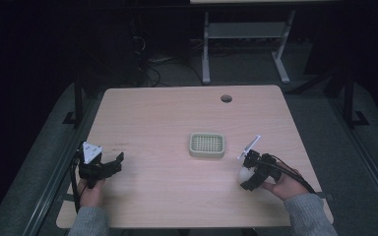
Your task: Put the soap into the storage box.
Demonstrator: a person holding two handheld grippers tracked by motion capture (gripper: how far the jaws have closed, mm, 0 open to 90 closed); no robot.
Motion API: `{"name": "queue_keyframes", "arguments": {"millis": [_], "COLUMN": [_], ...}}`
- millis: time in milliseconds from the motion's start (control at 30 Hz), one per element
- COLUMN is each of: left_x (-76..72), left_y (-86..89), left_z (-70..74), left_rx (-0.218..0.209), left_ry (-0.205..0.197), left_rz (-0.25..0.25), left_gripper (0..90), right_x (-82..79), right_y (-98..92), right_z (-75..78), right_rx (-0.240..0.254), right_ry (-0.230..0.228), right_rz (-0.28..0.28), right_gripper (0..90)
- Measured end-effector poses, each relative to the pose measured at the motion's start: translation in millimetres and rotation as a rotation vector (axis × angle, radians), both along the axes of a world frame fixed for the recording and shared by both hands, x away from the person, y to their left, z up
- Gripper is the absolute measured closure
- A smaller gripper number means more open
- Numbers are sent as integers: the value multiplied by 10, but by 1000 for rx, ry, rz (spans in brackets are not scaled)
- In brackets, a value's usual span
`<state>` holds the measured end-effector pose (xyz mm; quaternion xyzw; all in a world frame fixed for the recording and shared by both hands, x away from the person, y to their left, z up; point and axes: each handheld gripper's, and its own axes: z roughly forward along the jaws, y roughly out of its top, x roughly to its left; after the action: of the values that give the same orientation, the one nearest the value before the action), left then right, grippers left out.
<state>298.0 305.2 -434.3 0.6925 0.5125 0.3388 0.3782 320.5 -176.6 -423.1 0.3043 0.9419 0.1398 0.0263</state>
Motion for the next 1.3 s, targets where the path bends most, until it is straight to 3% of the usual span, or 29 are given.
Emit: {"name": "queue_keyframes", "arguments": {"millis": [1300], "left_x": [0], "left_y": [8], "left_z": [5], "left_rx": [-11], "left_ry": [-1], "left_rz": [7], "left_gripper": [148], "right_x": [209], "right_y": [105], "right_z": [308], "right_rx": [17], "right_ry": [2], "right_rz": [28], "right_gripper": [235]}}
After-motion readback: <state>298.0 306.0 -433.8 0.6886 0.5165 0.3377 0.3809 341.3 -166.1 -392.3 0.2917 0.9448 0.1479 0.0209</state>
